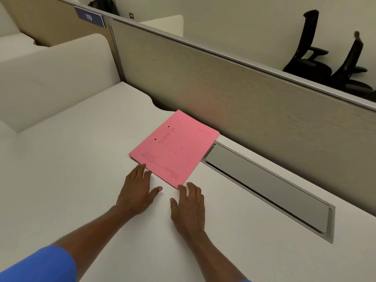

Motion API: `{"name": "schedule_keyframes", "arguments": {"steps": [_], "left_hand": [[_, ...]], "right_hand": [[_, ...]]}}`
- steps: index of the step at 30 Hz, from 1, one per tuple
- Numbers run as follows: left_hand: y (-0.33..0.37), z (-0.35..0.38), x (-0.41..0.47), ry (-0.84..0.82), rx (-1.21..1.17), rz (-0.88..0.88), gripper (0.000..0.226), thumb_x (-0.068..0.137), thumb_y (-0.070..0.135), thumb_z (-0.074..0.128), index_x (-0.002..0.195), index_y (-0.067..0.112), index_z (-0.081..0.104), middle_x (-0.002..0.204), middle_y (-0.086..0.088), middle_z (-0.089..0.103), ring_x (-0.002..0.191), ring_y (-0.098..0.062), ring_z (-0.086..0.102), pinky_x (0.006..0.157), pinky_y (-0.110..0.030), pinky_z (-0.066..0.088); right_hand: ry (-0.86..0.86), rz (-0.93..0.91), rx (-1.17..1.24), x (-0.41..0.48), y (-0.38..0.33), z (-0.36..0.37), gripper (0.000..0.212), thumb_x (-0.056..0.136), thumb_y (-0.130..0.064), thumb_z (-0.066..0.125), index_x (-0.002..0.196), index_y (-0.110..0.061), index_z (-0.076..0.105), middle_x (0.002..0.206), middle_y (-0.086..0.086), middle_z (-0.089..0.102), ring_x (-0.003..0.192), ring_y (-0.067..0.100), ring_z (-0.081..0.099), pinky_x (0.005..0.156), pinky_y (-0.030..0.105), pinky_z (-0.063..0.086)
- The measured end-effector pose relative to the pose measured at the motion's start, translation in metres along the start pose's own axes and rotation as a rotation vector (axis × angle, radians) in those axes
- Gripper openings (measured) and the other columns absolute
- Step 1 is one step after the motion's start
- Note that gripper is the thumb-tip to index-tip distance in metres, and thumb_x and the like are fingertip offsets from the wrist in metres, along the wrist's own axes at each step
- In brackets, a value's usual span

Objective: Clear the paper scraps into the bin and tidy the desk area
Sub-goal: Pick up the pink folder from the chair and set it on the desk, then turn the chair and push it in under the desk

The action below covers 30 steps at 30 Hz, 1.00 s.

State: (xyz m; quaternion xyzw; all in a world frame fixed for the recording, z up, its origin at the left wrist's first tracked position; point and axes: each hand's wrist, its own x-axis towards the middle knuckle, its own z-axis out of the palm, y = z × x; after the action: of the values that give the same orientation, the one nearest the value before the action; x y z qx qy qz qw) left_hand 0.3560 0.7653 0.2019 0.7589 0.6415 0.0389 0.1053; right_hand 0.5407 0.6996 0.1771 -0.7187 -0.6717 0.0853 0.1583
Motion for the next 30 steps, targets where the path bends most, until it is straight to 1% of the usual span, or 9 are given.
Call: {"name": "schedule_keyframes", "arguments": {"steps": [3,6,8,11,13,15,21,25,30], "left_hand": [[-0.013,0.003,-0.059,-0.057,0.01,-0.002,0.066,0.101,0.063,0.047,0.15,0.018,0.051,0.17,-0.007,0.036,0.164,-0.028,0.021,0.131,-0.042,0.023],[-0.04,0.0,-0.123,-0.05,-0.028,0.016,0.047,0.099,0.053,0.057,0.132,0.021,0.067,0.158,-0.001,0.051,0.163,-0.026,0.023,0.129,-0.04,0.028],[-0.058,-0.007,-0.168,-0.026,-0.038,-0.01,0.039,0.096,0.051,0.056,0.115,0.021,0.073,0.146,0.001,0.061,0.16,-0.027,0.032,0.125,-0.04,0.034],[-0.084,-0.016,-0.227,0.008,-0.083,-0.04,0.044,0.088,0.055,0.044,0.092,0.025,0.075,0.117,0.009,0.073,0.144,-0.027,0.056,0.114,-0.037,0.042],[-0.101,-0.025,-0.261,-0.084,-0.086,-0.078,0.026,0.096,0.055,0.05,0.099,0.035,0.067,0.119,0.017,0.069,0.141,-0.015,0.055,0.115,-0.031,0.04],[-0.112,-0.032,-0.286,-0.122,-0.104,-0.106,0.015,0.1,0.058,0.051,0.103,0.043,0.054,0.119,0.019,0.066,0.123,-0.004,0.057,0.11,-0.025,0.039],[-0.122,-0.054,-0.383,-0.294,-0.179,-0.166,0.027,0.098,0.053,0.06,0.091,0.028,0.065,0.089,0.01,0.07,0.085,-0.005,0.065,0.085,-0.031,0.059],[-0.121,-0.054,-0.443,-0.414,-0.199,-0.15,0.027,0.092,0.057,0.065,0.091,0.03,0.067,0.09,0.012,0.073,0.086,-0.006,0.068,0.084,-0.035,0.06],[-0.118,-0.038,-0.515,-0.537,-0.205,-0.157,0.027,0.091,0.057,0.065,0.101,0.033,0.069,0.103,0.011,0.071,0.095,-0.01,0.068,0.088,-0.037,0.059]], "right_hand": [[-0.054,0.009,0.007,-0.036,-0.011,-0.007,0.049,0.09,-0.039,0.066,0.135,-0.022,0.058,0.14,0.006,0.057,0.129,0.029,0.055,0.101,0.041,0.053],[-0.146,0.033,0.043,-0.076,-0.019,-0.022,0.048,0.093,-0.04,0.053,0.14,-0.03,0.05,0.144,-0.005,0.046,0.136,0.02,0.044,0.099,0.033,0.052],[-0.179,0.052,0.061,-0.107,-0.022,-0.033,0.046,0.094,-0.041,0.05,0.139,-0.035,0.048,0.141,-0.011,0.042,0.136,0.014,0.041,0.091,0.028,0.054],[-0.2,0.105,0.045,-0.154,-0.03,-0.052,0.04,0.094,-0.042,0.052,0.134,-0.041,0.047,0.135,-0.017,0.041,0.134,0.008,0.041,0.081,0.023,0.052],[-0.212,0.142,0.039,-0.185,-0.037,-0.062,0.04,0.094,-0.042,0.054,0.133,-0.042,0.048,0.134,-0.017,0.043,0.133,0.008,0.041,0.078,0.024,0.051],[-0.219,0.169,0.038,-0.21,-0.039,-0.068,0.039,0.094,-0.041,0.055,0.133,-0.042,0.049,0.132,-0.017,0.045,0.133,0.008,0.042,0.077,0.025,0.05],[-0.21,0.189,0.065,-0.304,-0.057,-0.082,0.039,0.096,-0.041,0.055,0.133,-0.038,0.048,0.127,-0.014,0.046,0.13,0.011,0.044,0.075,0.028,0.046],[-0.234,0.199,0.067,-0.368,-0.062,-0.087,0.038,0.096,-0.041,0.056,0.133,-0.038,0.048,0.127,-0.013,0.048,0.129,0.012,0.046,0.076,0.03,0.044],[-0.286,0.239,0.069,-0.44,-0.056,-0.089,0.034,0.094,-0.043,0.056,0.127,-0.041,0.049,0.123,-0.015,0.05,0.124,0.011,0.049,0.077,0.033,0.044]]}}
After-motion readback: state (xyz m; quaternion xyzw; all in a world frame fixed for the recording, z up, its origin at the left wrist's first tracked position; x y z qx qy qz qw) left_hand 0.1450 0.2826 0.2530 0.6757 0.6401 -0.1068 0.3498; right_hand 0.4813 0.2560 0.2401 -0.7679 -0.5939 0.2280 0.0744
